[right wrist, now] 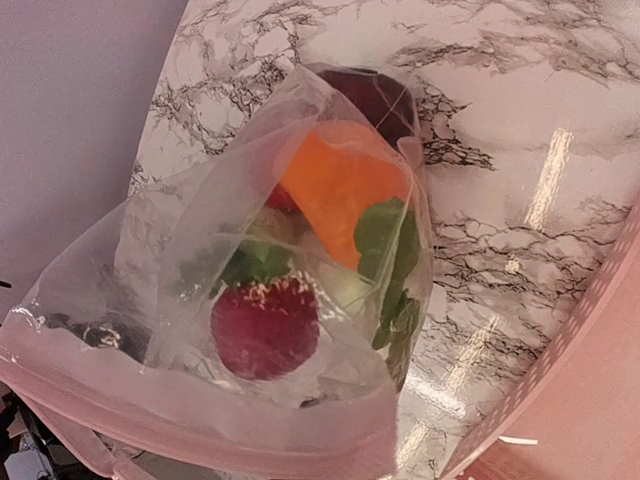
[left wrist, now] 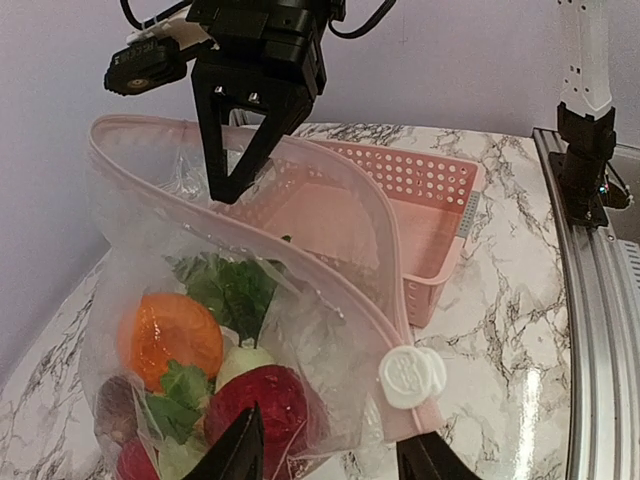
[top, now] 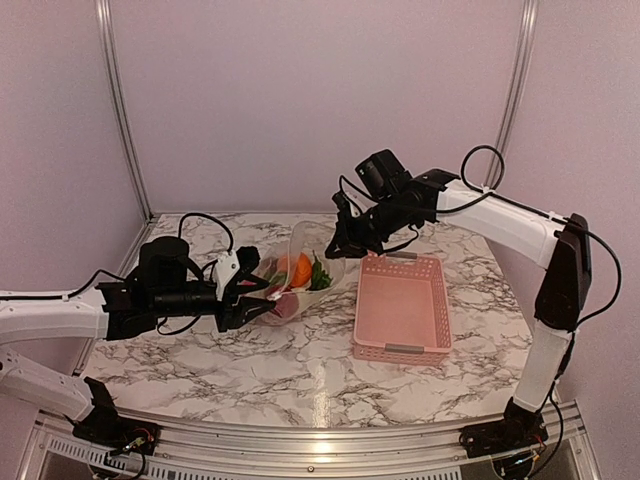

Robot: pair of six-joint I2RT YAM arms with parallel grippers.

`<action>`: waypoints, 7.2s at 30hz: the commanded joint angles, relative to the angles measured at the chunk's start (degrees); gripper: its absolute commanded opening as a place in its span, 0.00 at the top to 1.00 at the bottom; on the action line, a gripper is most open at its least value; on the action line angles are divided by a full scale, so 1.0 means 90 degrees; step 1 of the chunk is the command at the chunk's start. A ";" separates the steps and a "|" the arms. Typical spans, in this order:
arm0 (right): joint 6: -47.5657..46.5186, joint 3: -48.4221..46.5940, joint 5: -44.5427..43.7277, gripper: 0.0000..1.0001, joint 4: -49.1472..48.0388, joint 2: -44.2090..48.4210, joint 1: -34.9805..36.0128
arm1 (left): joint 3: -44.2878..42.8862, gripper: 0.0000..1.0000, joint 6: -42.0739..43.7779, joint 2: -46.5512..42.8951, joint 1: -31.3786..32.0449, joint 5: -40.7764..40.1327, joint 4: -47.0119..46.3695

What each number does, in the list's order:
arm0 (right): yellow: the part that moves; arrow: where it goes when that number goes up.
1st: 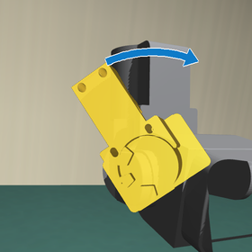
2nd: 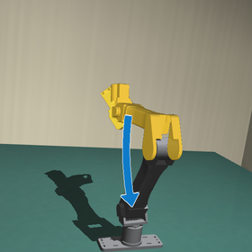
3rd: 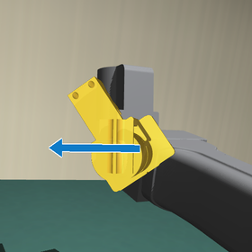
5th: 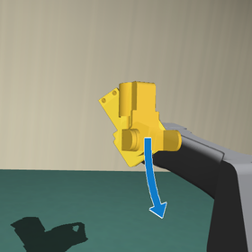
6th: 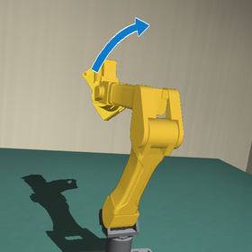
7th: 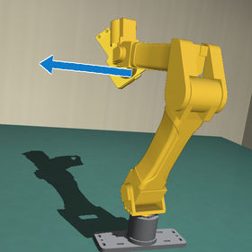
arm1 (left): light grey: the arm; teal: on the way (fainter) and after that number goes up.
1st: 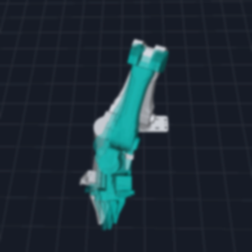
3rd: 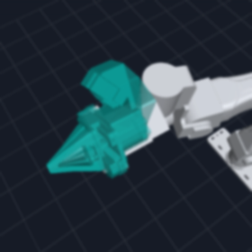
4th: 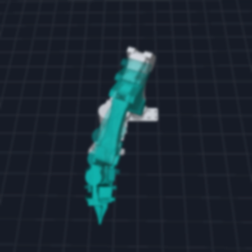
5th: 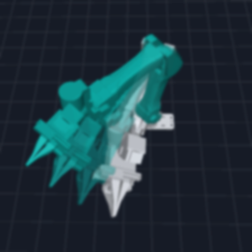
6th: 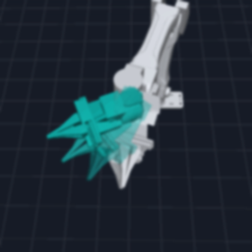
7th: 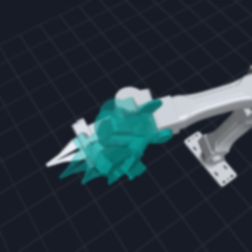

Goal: Place the food in the zip-top bag and seal the zipper
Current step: Pass from the right arm to the left, then hold the zipper from the zipper food storage bag, then hold the zipper food storage bag at the center of the board, then zip the zipper on the zipper food storage bag.

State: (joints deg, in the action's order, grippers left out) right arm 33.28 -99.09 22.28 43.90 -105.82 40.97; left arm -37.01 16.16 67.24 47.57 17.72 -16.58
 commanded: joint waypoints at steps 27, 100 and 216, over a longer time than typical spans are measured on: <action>0.0361 0.0350 0.0293 1.00 -0.0160 0.0198 -0.0148 | 0.0394 0.77 0.0347 0.1095 0.0823 -0.1554 -0.2383; -0.5066 -0.1584 0.1174 0.53 0.0475 0.0469 0.1429 | -0.2949 1.00 -0.1131 0.0498 -0.0038 0.1075 0.2053; -0.4449 -0.0204 -0.0358 0.91 0.1840 0.2028 0.0536 | -0.2327 1.00 -0.0793 -0.0048 -0.1187 -0.0273 0.1593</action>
State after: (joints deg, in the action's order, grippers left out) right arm -7.42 -102.02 21.47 56.40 -90.78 46.89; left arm -58.63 8.10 68.84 38.81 18.98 -1.87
